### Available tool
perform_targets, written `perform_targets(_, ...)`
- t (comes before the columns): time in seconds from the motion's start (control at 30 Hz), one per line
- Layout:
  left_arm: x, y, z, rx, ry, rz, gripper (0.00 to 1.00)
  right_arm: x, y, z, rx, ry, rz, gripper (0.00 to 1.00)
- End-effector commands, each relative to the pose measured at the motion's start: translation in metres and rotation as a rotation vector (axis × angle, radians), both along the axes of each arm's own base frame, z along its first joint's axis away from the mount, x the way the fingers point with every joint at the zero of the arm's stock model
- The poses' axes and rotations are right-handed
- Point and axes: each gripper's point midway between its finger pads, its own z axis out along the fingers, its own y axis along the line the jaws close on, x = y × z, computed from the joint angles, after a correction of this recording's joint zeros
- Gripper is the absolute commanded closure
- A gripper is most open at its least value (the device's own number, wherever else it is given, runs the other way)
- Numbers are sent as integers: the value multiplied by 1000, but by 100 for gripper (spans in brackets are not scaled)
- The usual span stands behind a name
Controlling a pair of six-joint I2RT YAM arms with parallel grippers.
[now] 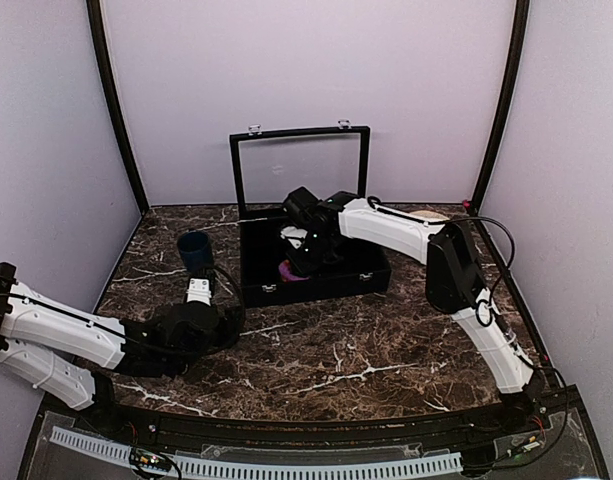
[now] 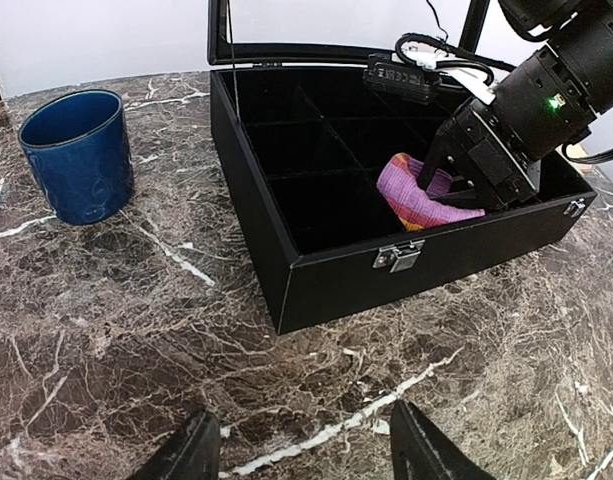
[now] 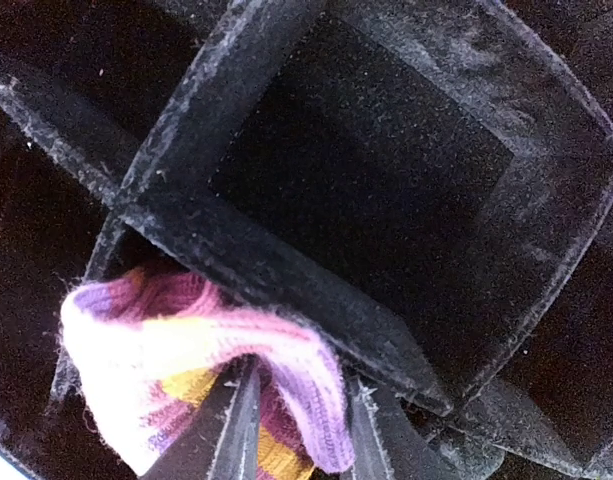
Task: Roll the socks
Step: Place the sock in the storage box.
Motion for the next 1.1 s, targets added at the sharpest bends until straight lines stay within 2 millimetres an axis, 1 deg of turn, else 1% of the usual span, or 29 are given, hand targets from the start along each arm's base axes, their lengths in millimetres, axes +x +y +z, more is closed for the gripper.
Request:
perform_targets(0.0, 6, -5, 12, -18, -26, 9, 40, 7, -17, -25, -114, 0, -15, 73)
perform_targets(0.07, 6, -4, 11, -16, -24, 11, 40, 8, -22, -31, -144, 4, -16, 72)
perform_targets(0.13, 7, -5, 11, -14, -22, 10, 40, 9, -25, -36, -166, -1, -19, 68)
perform_targets(0.17, 7, -5, 11, -14, -22, 9, 40, 9, -28, -36, -176, -5, -21, 66)
perform_targets(0.23, 7, -6, 12, -13, -20, 8, 40, 12, -30, -32, -179, -27, -27, 61)
perform_targets(0.33, 7, -7, 12, -14, -19, 6, 40, 18, -31, -12, -149, -88, -49, 53)
perform_targets(0.43, 7, -8, 14, -17, -18, 4, 40, 26, -34, 14, -110, -152, -76, 49)
perform_targets(0.47, 7, -9, 14, -19, -18, 2, 40, 29, -35, 21, -101, -171, -85, 45)
perform_targets(0.5, 7, -9, 14, -19, -17, 1, 40, 31, -36, 28, -95, -187, -93, 43)
perform_targets(0.57, 7, -10, 15, -22, -14, -1, 41, 34, -38, 39, -84, -215, -104, 43)
perform_targets(0.9, 6, -11, 17, -32, -10, -5, 41, 45, -42, 74, -30, -324, -154, 42)
perform_targets(0.97, 6, -10, 17, -33, -9, -4, 41, 42, -37, 81, -1, -332, -134, 42)
perform_targets(1.07, 6, -10, 16, -36, -8, 0, 41, 31, -24, 89, 37, -323, -81, 41)
